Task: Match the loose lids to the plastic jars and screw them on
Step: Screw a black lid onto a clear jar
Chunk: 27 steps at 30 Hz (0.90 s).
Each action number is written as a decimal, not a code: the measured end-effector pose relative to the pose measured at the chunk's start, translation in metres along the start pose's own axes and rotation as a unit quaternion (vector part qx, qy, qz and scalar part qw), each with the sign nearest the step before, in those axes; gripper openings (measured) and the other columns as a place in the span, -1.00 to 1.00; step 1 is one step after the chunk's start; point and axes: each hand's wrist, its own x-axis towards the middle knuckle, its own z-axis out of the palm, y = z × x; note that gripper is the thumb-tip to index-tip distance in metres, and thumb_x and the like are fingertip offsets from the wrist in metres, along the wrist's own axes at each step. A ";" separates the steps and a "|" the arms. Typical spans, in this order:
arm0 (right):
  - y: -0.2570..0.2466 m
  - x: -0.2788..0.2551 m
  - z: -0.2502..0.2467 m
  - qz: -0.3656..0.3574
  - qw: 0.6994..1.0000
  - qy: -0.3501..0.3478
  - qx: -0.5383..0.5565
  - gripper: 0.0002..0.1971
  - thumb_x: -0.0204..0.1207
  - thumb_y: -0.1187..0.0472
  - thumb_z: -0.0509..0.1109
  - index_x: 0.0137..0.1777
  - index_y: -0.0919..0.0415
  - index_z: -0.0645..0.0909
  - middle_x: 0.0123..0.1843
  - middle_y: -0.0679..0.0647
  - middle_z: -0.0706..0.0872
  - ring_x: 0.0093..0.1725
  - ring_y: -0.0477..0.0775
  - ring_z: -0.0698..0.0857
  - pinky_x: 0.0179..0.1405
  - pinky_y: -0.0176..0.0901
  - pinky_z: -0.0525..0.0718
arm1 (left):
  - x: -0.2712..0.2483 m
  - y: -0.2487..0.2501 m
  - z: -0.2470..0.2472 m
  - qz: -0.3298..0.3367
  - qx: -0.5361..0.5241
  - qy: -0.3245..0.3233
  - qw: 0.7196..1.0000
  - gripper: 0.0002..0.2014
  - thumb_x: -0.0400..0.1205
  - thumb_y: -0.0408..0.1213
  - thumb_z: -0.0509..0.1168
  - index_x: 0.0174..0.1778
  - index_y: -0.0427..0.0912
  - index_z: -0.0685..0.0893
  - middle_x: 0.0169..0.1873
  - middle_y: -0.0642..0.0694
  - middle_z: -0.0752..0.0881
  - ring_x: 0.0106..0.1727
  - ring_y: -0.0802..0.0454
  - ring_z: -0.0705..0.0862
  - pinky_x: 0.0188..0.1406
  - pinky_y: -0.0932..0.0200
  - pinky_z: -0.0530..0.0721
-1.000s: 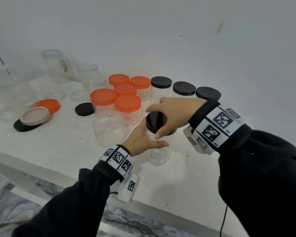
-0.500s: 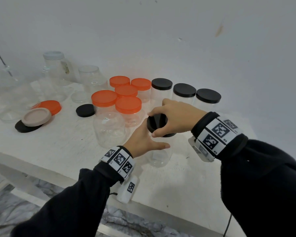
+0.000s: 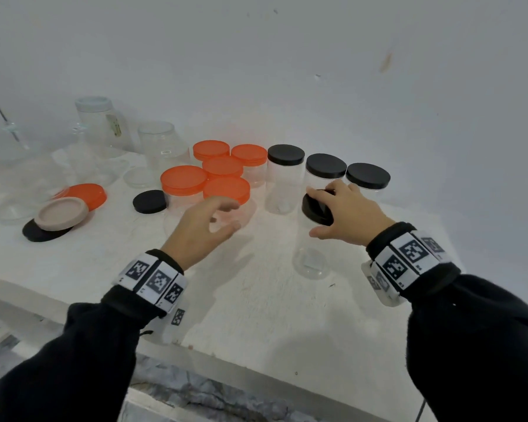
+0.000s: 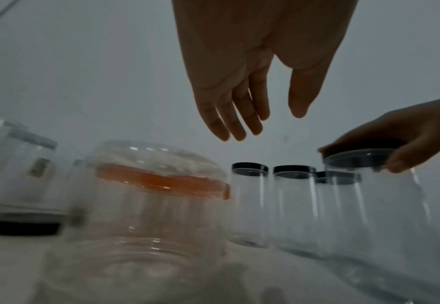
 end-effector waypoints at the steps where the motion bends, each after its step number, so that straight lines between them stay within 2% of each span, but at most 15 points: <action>1: 0.004 0.001 0.003 0.003 1.000 0.010 -0.001 -0.22 0.46 -0.12 0.41 0.61 -0.05 0.14 0.52 0.12 0.28 0.43 0.20 0.30 0.18 0.05 0.53 | 0.001 -0.006 -0.003 0.003 0.022 0.014 1.000 -0.67 0.54 -0.29 0.41 0.24 -0.14 0.61 0.16 0.02 0.65 0.19 0.15 0.56 0.07 0.37 0.45; 5: 0.020 0.007 0.019 0.000 0.997 0.066 -0.025 -0.30 0.55 -0.05 0.33 0.62 0.12 0.15 0.63 0.13 0.21 0.57 0.20 0.20 0.50 0.08 0.28 | 0.004 -0.032 -0.010 -0.008 0.127 0.025 0.992 -0.59 0.49 -0.25 0.46 0.25 -0.20 0.60 0.24 -0.12 0.60 0.32 -0.04 0.47 0.29 0.17 0.32; 8: 0.028 0.010 0.028 0.010 0.995 0.100 -0.013 -0.32 0.58 0.01 0.32 0.62 0.19 0.16 0.64 0.17 0.20 0.62 0.20 0.13 0.58 0.09 0.15 | 0.003 -0.039 -0.010 -0.055 0.158 0.016 0.986 -0.47 0.44 -0.14 0.51 0.29 -0.23 0.57 0.30 -0.17 0.54 0.36 -0.14 0.42 0.35 0.00 0.34; 11: 0.032 0.013 0.032 0.023 0.992 0.120 -0.013 -0.33 0.60 0.04 0.30 0.62 0.21 0.14 0.65 0.20 0.17 0.64 0.22 0.09 0.57 0.11 0.05 | 0.002 -0.048 -0.010 -0.103 0.182 -0.024 0.978 -0.33 0.42 -0.04 0.50 0.39 -0.26 0.48 0.38 -0.19 0.49 0.41 -0.15 0.39 0.39 -0.07 0.36; 13: 0.033 0.015 0.034 0.030 0.991 0.133 -0.017 -0.34 0.59 0.06 0.31 0.62 0.23 0.16 0.64 0.21 0.18 0.63 0.24 0.11 0.57 0.14 0.04 | 0.002 -0.055 -0.009 -0.129 0.187 -0.045 0.973 -0.28 0.42 0.01 0.49 0.44 -0.25 0.44 0.43 -0.19 0.45 0.44 -0.16 0.37 0.42 -0.11 0.36; 16: 0.036 0.017 0.037 0.035 0.988 0.144 -0.029 -0.36 0.59 0.07 0.32 0.60 0.25 0.21 0.62 0.23 0.23 0.62 0.26 0.15 0.56 0.17 0.06 | 0.000 -0.058 -0.006 -0.146 0.192 -0.049 0.969 -0.29 0.46 0.00 0.46 0.45 -0.26 0.42 0.49 -0.23 0.38 0.51 -0.18 0.28 0.50 -0.10 0.24; 19: 0.038 0.019 0.040 0.027 0.985 0.167 -0.028 -0.39 0.54 0.13 0.41 0.54 0.32 0.33 0.56 0.31 0.35 0.56 0.36 0.27 0.52 0.27 0.16 | -0.003 -0.057 -0.004 -0.142 0.201 -0.043 0.968 -0.32 0.51 -0.01 0.42 0.47 -0.28 0.40 0.53 -0.24 0.31 0.56 -0.20 0.20 0.53 -0.07 0.14; 22: 0.040 0.018 0.044 0.023 0.982 0.185 -0.016 -0.40 0.47 0.18 0.48 0.47 0.37 0.43 0.49 0.36 0.45 0.50 0.43 0.37 0.45 0.36 0.26 | -0.003 -0.056 -0.003 -0.144 0.209 -0.047 0.966 -0.31 0.52 0.01 0.39 0.49 -0.26 0.38 0.55 -0.23 0.29 0.57 -0.19 0.18 0.53 -0.06 0.13; 27: 0.040 0.019 0.046 0.034 0.982 0.183 -0.011 -0.41 0.52 0.16 0.42 0.51 0.32 0.38 0.54 0.31 0.39 0.56 0.37 0.29 0.50 0.29 0.19 | -0.005 -0.052 0.001 -0.129 0.207 -0.055 0.968 -0.30 0.52 0.04 0.38 0.48 -0.27 0.38 0.53 -0.22 0.31 0.56 -0.17 0.20 0.52 -0.05 0.18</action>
